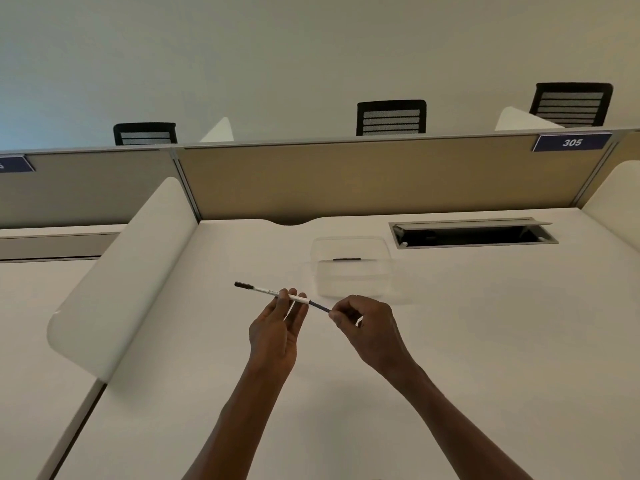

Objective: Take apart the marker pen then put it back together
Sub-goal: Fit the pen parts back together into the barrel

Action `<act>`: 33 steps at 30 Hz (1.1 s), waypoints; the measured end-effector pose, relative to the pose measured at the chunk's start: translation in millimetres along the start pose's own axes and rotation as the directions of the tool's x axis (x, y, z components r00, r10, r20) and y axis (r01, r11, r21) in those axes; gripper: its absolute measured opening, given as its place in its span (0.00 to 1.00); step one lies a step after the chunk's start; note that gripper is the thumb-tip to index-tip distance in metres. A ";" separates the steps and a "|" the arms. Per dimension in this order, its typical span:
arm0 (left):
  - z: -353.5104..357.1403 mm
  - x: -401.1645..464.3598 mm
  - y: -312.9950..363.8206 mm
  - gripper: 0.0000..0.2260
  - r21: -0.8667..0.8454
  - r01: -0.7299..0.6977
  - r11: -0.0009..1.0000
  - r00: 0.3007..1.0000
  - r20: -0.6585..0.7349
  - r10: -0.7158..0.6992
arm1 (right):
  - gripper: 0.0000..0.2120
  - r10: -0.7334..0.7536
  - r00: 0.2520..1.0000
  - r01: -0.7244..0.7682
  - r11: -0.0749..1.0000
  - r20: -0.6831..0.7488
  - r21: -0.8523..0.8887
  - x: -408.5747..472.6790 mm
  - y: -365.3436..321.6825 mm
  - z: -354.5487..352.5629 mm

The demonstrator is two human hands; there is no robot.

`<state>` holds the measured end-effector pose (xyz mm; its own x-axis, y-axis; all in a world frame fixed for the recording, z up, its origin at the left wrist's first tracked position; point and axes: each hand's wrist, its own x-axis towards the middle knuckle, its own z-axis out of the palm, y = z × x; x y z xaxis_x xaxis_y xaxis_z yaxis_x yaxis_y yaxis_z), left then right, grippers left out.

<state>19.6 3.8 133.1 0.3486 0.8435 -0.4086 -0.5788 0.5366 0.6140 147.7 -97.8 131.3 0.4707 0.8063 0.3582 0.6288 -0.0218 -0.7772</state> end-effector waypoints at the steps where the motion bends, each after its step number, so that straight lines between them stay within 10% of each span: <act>1: -0.1 -0.4 -0.1 0.09 0.007 0.001 1.000 1.000 0.006 -0.001 | 0.04 -0.021 1.000 0.021 1.000 -0.007 -0.021 1.1 -0.4 -0.9; 18: 0.8 -8.0 -3.5 0.11 0.315 -0.024 0.949 0.980 0.195 -0.040 | 0.02 -0.131 0.989 0.127 0.990 -0.074 -0.057 12.7 -2.7 -5.0; 21: -2.1 -11.9 -3.5 0.09 0.650 -0.307 0.695 0.952 0.196 0.236 | 0.03 -0.154 0.985 0.149 0.987 -0.073 -0.066 15.9 -5.2 -8.8; 24: -4.8 -16.3 0.9 0.05 0.712 -0.689 0.133 0.632 0.500 0.593 | 0.03 -0.173 0.983 0.169 0.983 -0.065 -0.069 19.6 -6.8 -12.3; 27: -1.1 -11.5 10.1 0.17 0.544 -0.793 -0.276 0.403 0.807 0.431 | 0.04 -0.192 0.981 0.189 0.980 -0.037 -0.068 21.5 -8.6 -13.1; 33: 1.6 3.1 20.5 0.13 0.434 -0.853 -0.291 0.367 0.894 0.258 | 0.04 -0.212 0.977 0.213 0.976 0.033 -0.044 23.6 -11.4 -14.0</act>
<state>10.0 17.5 145.5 0.6377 0.4683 0.6116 0.1913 -0.8654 0.4631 160.3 -86.8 155.8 0.3058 0.8119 0.4972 0.7416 0.1244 -0.6592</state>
